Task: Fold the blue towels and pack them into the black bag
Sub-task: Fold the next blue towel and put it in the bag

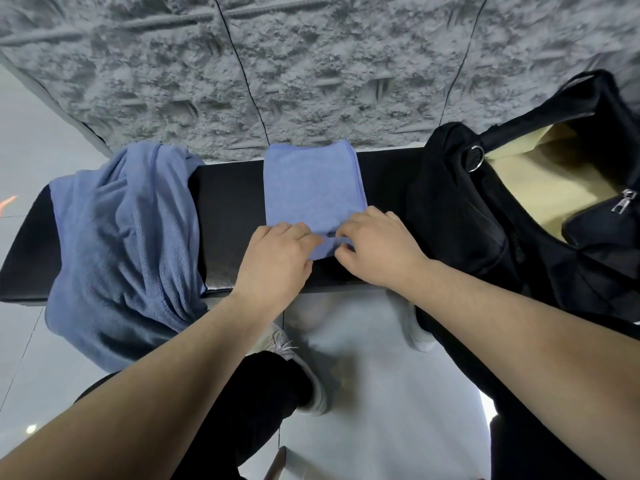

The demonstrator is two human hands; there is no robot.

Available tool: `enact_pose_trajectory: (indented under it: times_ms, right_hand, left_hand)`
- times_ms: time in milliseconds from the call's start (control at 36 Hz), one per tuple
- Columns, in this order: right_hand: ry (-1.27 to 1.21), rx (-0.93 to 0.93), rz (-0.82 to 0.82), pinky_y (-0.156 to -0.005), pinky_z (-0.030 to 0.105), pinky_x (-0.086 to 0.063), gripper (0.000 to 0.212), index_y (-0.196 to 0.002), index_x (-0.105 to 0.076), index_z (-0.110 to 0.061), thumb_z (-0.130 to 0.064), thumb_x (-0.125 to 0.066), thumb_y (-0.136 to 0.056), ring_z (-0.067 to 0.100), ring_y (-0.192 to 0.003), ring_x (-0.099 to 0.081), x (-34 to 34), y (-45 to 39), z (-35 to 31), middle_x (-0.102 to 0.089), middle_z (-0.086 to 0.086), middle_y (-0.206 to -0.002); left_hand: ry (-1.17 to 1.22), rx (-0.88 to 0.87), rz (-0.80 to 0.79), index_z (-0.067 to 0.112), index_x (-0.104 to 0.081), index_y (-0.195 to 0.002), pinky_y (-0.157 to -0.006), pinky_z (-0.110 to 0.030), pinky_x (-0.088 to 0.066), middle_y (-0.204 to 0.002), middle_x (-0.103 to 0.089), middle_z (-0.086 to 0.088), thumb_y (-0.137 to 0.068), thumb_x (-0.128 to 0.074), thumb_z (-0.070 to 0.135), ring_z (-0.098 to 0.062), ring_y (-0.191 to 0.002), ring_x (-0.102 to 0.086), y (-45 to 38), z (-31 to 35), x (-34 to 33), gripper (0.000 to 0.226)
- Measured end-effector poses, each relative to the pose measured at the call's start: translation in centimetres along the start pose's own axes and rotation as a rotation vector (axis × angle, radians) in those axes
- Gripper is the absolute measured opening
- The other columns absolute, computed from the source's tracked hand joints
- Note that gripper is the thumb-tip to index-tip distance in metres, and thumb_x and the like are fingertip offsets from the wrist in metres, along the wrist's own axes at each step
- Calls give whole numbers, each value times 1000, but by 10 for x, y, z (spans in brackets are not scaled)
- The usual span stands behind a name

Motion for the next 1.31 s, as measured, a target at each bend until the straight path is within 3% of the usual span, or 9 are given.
enact_pose_trajectory:
  times_ms: [222,333,417,583,639,722,972,1139,1306]
  right_hand:
    - [-49,-17,34,-82,36,-34,24,-113,-55,-29,-28,-48,-89,19,-101,-51,6,-1,2,-65,-9,-104]
    - [6,82,129,-75,33,-25,19,-105,-63,-26,-23,-53,-89,22,-91,-53,14,5,-4,-63,-5,-93]
    - [36,142,168,-72,34,-34,17,-92,-68,-21,-21,-61,-77,23,-84,-54,17,6,-10,-61,-4,-89]
    - [103,170,112,-67,27,-28,29,-88,-68,-14,-7,-72,-60,23,-75,-57,3,3,-21,-60,-1,-83]
    - [62,167,101,-65,26,-26,29,-87,-69,-12,1,-70,-61,23,-70,-56,4,1,-21,-60,1,-80]
    - [-4,145,1,-74,27,-30,31,-109,-66,-13,-4,-53,-82,24,-89,-55,2,1,-19,-61,3,-100]
    - [-159,60,-197,-91,36,-45,36,-120,-62,-19,-7,-47,-90,23,-105,-54,-9,24,-13,-62,1,-112]
    - [-245,52,-150,-73,37,-43,28,-116,-50,-17,-6,-44,-91,22,-86,-48,1,30,-13,-51,-3,-85]
    - [-287,34,-155,-78,39,-46,23,-103,-57,-18,-6,-45,-87,22,-90,-52,0,25,-10,-62,2,-96]
  left_hand:
    - [52,50,-34,16,-74,-90,-62,-28,-26,-72,-62,0,-68,-49,9,-26,-63,-53,-7,-5,-8,34]
    - [161,102,-18,12,-73,-97,-61,-34,-41,-75,-63,-4,-74,-43,11,-28,-67,-51,-10,-12,-14,38]
    - [220,145,-23,10,-72,-98,-66,-36,-45,-81,-66,-5,-77,-39,14,-26,-73,-50,-10,-16,-17,39]
    - [327,181,-22,13,-60,-85,-64,-27,-24,-75,-51,6,-86,-49,3,-23,-76,-43,-11,-20,-15,15]
    - [367,191,-37,13,-65,-97,-65,-26,-26,-80,-58,4,-87,-49,5,-25,-80,-49,-11,-21,-15,20]
    - [419,246,-79,14,-58,-112,-64,-31,-29,-83,-55,3,-91,-50,10,-23,-86,-48,-7,-22,-17,23]
    - [577,226,-193,16,-52,-90,-60,-20,-35,-90,-49,10,-90,-54,12,-10,-76,-50,2,-11,-23,5]
    - [507,209,-186,17,-57,-93,-68,-20,-33,-93,-45,10,-90,-52,10,-13,-85,-48,3,-10,-24,9]
    - [221,183,-142,25,-61,-101,-81,-30,-24,-100,-53,9,-89,-50,20,-16,-98,-46,2,-11,-18,16]
Point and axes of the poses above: each hand's wrist, its own y-axis away from the middle knuckle, its own x-axis out of the back of the hand, z = x × y, the point moved 9 cm from there along -y, towards the middle knuckle
